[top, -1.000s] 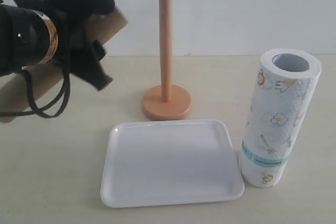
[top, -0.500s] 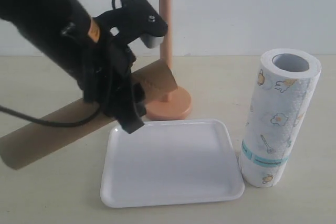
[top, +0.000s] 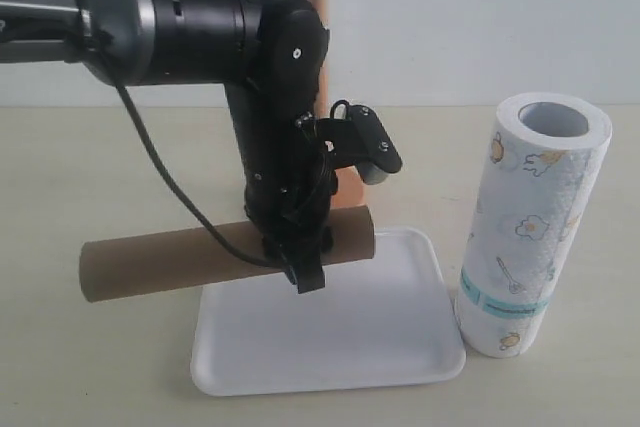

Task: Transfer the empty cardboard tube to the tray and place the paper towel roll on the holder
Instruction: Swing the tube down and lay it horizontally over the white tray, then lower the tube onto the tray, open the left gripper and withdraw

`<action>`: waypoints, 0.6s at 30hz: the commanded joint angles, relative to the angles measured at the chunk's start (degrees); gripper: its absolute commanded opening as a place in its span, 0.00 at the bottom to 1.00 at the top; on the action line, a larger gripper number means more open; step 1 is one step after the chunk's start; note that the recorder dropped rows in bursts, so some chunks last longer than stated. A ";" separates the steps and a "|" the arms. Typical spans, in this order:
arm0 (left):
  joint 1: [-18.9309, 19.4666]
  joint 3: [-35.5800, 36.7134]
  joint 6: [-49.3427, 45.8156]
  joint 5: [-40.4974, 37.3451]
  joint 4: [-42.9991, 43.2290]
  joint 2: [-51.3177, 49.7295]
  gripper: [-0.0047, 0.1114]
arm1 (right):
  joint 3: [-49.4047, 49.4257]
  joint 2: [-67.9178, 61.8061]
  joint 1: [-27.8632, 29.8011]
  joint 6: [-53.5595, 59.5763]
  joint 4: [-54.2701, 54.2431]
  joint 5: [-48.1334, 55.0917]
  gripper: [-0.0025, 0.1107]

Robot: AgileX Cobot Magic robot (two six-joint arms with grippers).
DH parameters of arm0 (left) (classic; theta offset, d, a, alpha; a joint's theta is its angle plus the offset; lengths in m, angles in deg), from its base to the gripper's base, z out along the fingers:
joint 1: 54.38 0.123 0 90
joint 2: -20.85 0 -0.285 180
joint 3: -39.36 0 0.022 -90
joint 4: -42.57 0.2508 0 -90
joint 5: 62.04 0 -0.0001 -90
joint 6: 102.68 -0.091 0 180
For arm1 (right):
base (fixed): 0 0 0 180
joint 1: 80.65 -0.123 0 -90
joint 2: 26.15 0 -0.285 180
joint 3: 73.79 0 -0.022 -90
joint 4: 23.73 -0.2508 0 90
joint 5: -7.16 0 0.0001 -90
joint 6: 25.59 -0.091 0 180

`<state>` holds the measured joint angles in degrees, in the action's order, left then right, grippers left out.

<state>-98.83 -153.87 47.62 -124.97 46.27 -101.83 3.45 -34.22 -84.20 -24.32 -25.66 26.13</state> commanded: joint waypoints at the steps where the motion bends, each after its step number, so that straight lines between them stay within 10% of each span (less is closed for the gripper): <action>1: -0.25 -2.19 -1.45 4.61 -4.23 -2.51 0.08 | -0.02 0.29 0.15 0.00 0.17 -0.53 0.02; 18: -0.25 -2.48 -4.50 14.16 -8.12 -8.55 0.12 | -0.02 0.29 0.15 0.00 0.17 -0.53 0.02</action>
<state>-98.83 -155.96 43.25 -112.01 39.31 -110.47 3.45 -34.22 -84.20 -24.32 -25.66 26.13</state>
